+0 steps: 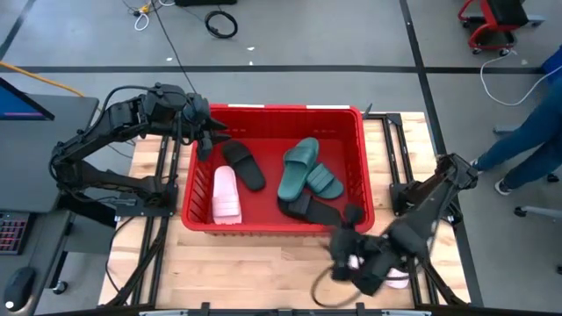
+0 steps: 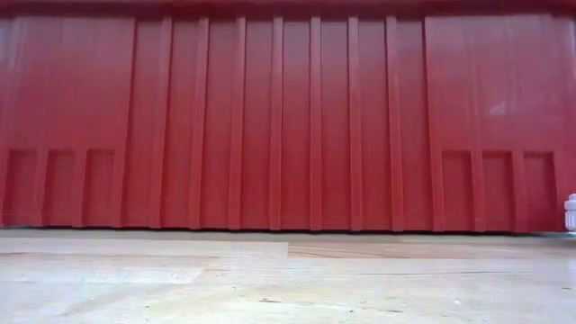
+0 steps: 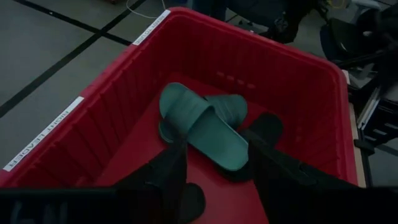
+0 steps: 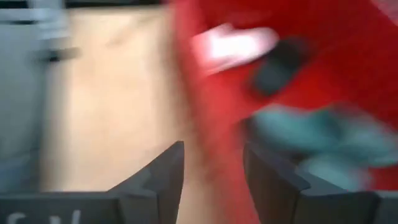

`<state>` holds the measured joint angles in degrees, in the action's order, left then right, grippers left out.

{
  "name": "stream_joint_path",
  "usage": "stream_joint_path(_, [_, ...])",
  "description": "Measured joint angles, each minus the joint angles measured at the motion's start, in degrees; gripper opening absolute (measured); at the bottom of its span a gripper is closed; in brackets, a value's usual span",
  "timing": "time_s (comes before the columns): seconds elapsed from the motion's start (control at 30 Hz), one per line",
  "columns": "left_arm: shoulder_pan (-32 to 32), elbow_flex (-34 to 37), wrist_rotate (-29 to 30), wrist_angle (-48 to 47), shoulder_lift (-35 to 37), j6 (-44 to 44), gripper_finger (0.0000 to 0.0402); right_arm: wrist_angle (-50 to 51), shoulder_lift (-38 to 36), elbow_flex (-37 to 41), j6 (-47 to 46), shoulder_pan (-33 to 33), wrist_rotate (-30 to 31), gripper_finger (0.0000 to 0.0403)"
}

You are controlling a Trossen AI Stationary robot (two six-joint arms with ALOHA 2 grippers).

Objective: Pick and place slides into bin
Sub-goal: Put the pink slipper into the red bin

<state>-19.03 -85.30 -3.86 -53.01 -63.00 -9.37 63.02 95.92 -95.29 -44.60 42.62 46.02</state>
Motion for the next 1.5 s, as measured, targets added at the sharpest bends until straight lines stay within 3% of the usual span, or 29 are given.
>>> stream_joint_path(0.17, [0.0,0.0,0.0,0.0,0.0,0.3,0.0173,-8.0,-1.3,0.0,-12.0,5.4,-21.9,0.0157])
stream_joint_path(0.23, [0.0,0.0,0.0,0.0,0.0,1.2,0.0173,-11.4,-0.5,0.0,-16.9,8.2,-26.9,0.0152])
stream_joint_path(0.4, [0.0,0.0,0.0,0.0,0.0,1.5,0.0177,-9.6,4.0,0.0,-26.7,14.0,-29.2,0.0149])
stream_joint_path(0.57, [0.0,0.0,0.0,0.0,0.0,1.1,0.0176,8.5,9.7,0.0,-46.0,16.9,-29.4,0.015])
stream_joint_path(0.63, [0.0,0.0,0.0,0.0,0.0,1.1,0.0173,13.4,12.1,0.1,-49.2,17.4,-31.8,0.015])
stream_joint_path(0.97, [0.0,0.0,0.0,0.0,0.0,1.0,0.0178,9.0,19.5,0.0,-19.6,13.8,-46.2,0.0151])
stream_joint_path(1.1, [0.0,0.0,0.0,0.0,0.0,1.0,0.0173,12.7,21.9,0.0,-8.6,10.6,-47.4,0.0151])
stream_joint_path(1.2, [0.0,0.0,0.0,0.0,0.0,1.0,0.0173,15.1,22.8,0.1,-6.6,7.7,-50.2,0.0151])
stream_joint_path(1.37, [0.0,0.0,0.0,0.0,0.0,1.0,0.0177,12.8,23.3,1.9,-6.7,4.0,-62.3,0.0151])
stream_joint_path(1.5, [0.0,0.0,0.0,0.0,0.0,1.1,0.0176,11.0,23.3,5.5,-5.0,3.2,-63.7,0.0151])
